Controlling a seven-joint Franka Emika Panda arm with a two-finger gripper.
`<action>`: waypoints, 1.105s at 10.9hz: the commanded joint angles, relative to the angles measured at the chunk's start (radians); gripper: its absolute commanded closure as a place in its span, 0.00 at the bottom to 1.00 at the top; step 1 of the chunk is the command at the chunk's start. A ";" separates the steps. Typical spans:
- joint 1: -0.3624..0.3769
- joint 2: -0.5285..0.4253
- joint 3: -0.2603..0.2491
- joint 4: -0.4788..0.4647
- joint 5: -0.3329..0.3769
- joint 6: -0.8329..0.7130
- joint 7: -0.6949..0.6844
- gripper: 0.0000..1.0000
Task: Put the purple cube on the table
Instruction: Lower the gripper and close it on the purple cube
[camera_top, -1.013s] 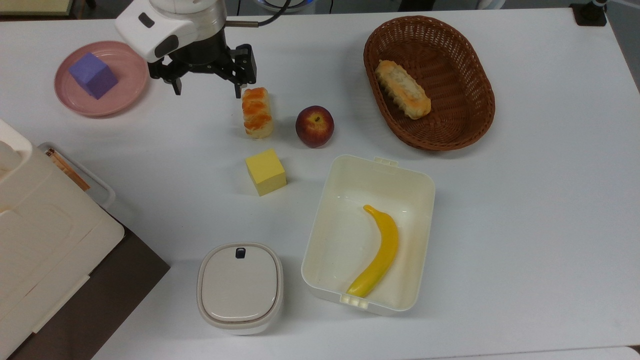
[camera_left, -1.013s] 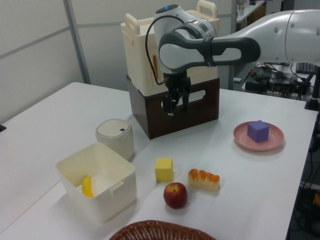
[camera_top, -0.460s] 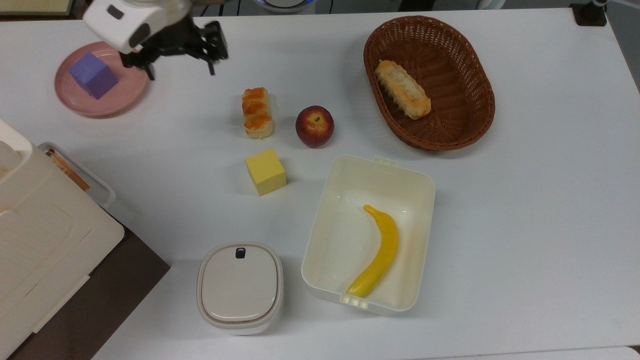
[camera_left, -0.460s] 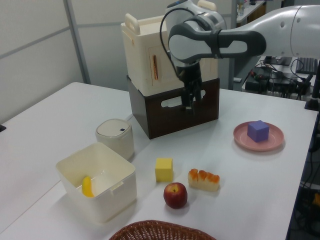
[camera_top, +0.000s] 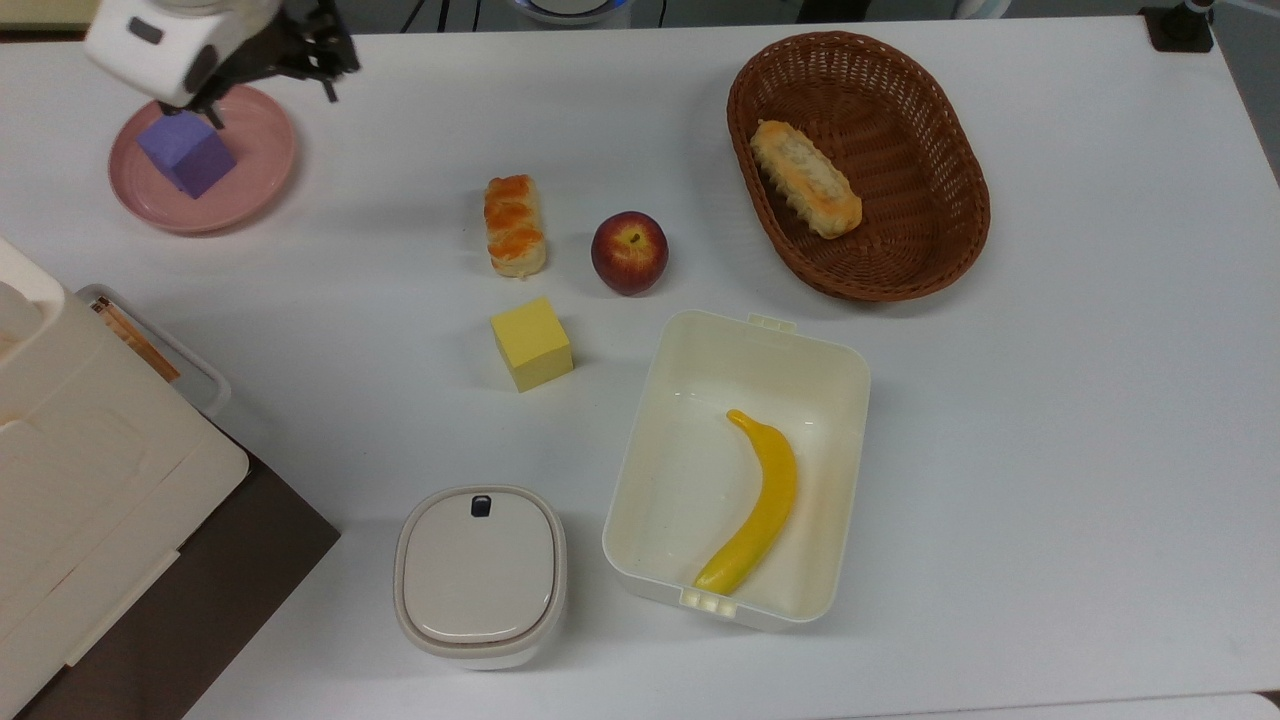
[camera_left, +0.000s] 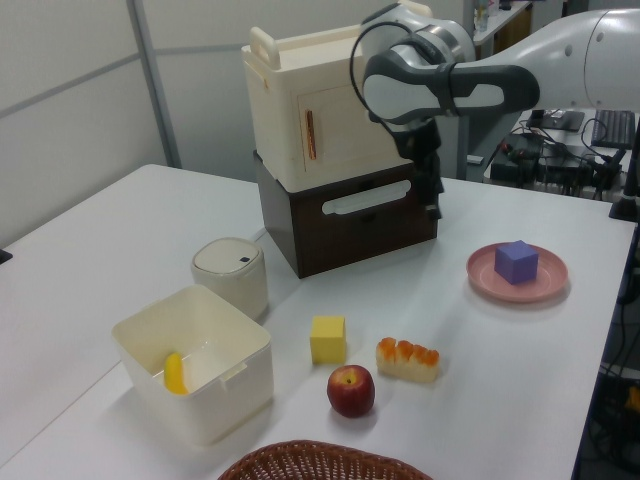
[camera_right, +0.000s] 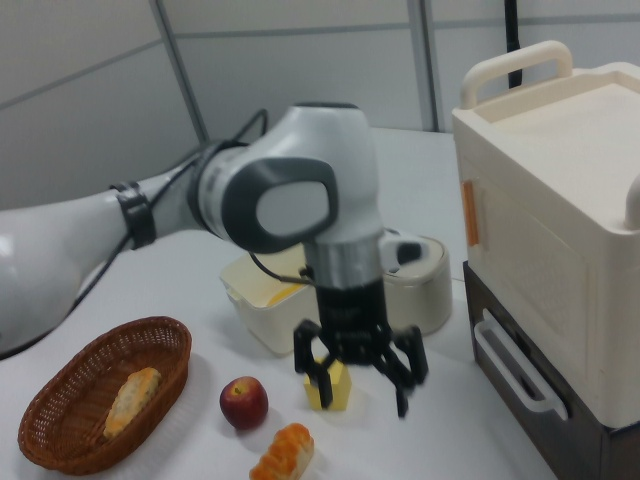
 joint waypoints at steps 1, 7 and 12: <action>-0.084 0.028 0.002 -0.028 -0.020 -0.034 -0.130 0.00; -0.181 0.128 0.002 -0.057 -0.187 0.002 -0.351 0.00; -0.190 0.211 0.004 -0.062 -0.308 0.097 -0.389 0.00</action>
